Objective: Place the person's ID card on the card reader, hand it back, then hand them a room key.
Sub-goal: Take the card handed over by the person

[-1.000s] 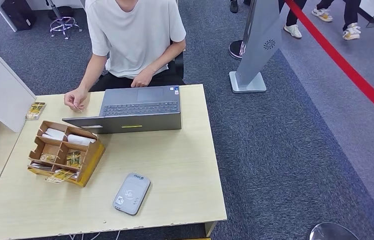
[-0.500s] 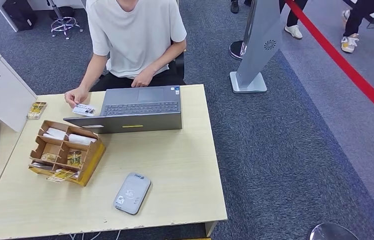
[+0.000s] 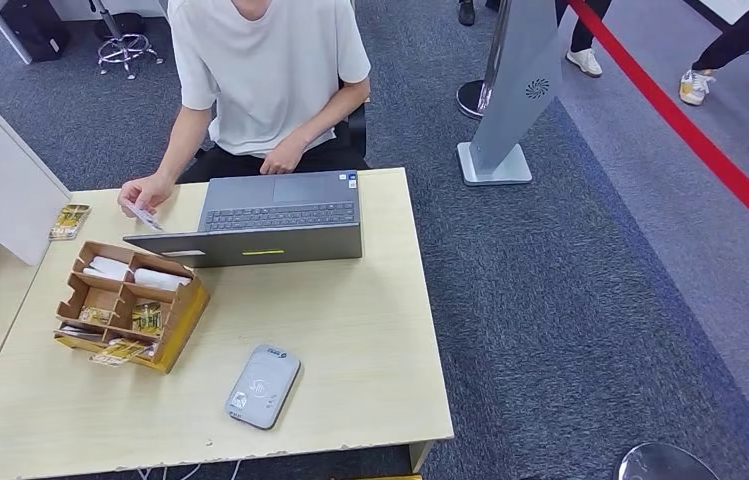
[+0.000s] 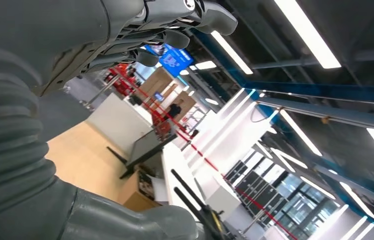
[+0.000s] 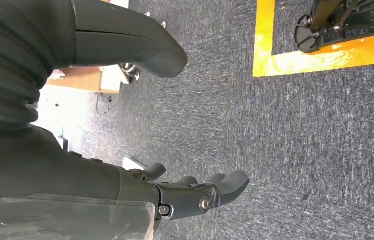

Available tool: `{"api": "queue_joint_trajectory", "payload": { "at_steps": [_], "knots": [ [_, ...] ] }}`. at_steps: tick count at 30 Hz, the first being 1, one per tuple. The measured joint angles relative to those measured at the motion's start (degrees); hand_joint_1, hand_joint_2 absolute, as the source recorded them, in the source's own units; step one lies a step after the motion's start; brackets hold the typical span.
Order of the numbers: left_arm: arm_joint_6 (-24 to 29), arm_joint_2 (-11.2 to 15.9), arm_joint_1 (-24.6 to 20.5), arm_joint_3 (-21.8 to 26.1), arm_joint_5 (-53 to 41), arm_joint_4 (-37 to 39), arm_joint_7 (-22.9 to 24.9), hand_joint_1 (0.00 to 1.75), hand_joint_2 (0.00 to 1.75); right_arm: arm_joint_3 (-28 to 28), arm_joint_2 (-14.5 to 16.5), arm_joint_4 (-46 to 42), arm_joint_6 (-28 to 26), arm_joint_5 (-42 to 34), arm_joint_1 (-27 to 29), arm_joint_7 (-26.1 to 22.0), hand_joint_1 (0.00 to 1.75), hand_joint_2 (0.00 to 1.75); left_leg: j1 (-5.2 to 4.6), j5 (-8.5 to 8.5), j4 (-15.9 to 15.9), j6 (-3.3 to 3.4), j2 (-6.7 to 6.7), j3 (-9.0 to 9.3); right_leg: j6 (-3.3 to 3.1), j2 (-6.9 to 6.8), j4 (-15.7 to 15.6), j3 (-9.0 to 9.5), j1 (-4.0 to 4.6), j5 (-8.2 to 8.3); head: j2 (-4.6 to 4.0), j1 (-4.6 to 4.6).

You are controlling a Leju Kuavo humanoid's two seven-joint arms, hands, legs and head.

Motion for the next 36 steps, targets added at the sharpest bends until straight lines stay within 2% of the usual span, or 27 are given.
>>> {"api": "queue_joint_trajectory", "payload": {
  "at_steps": [7, 12, 15, 24, 31, 36],
  "knots": [
    [1.44, -1.36, -0.83, -5.01, -3.86, -1.97, 2.18, 0.00, 1.75, 0.00, 0.02, 0.02, -0.01, 0.00, 0.03, 0.27, 0.00, 1.75, 0.00, 0.00, -0.01, 0.00, 0.02, 0.00, 0.00, 0.02, 0.00, -0.05, 0.00, 0.00, 0.01, 0.00],
    [3.99, -1.23, -1.66, -9.91, -15.59, -2.02, 7.68, 0.00, 1.75, 0.00, 0.02, 0.02, -0.02, 0.00, 0.07, 0.40, 0.00, 1.75, 0.00, 0.02, -0.01, 0.01, -0.01, -0.04, 0.00, 0.00, 0.00, -0.03, 0.00, 0.00, 0.01, 0.01],
    [4.28, -1.04, -2.00, -12.49, -19.27, -2.02, 9.48, 0.00, 1.75, 0.00, 0.04, 0.05, -0.03, 0.01, 0.16, 0.41, 0.00, 1.75, -0.01, 0.02, -0.01, 0.02, 0.04, -0.04, 0.00, 0.02, 0.00, -0.04, -0.01, 0.00, 0.01, 0.00],
    [4.43, -0.88, -2.54, -14.58, -22.51, -2.02, 10.99, 0.00, 1.75, 0.00, 0.04, 0.09, -0.02, 0.05, 0.29, 0.40, 0.00, 1.75, 0.00, 0.02, -0.03, 0.02, 0.03, -0.05, 0.00, 0.03, 0.00, -0.08, 0.00, 0.00, 0.01, 0.00],
    [4.45, -0.89, -2.51, -18.28, -38.31, -2.20, 18.24, 0.00, 1.75, 0.00, 0.04, 0.09, 0.10, -0.07, 0.29, -0.30, 0.00, 1.75, -0.02, 0.03, -0.02, 0.02, 0.03, -0.06, 0.01, 0.02, 0.00, -0.06, -0.02, 0.00, 0.01, 0.01],
    [4.50, -0.91, -1.98, -21.46, -44.15, -3.19, 22.07, 0.00, 1.75, 0.00, 0.04, 0.09, 0.10, -0.09, 0.32, -0.61, 0.00, 1.75, -0.03, 0.03, -0.02, 0.02, 0.03, -0.06, 0.01, 0.02, 0.00, -0.07, -0.03, 0.00, 0.01, 0.01]
  ]
}}
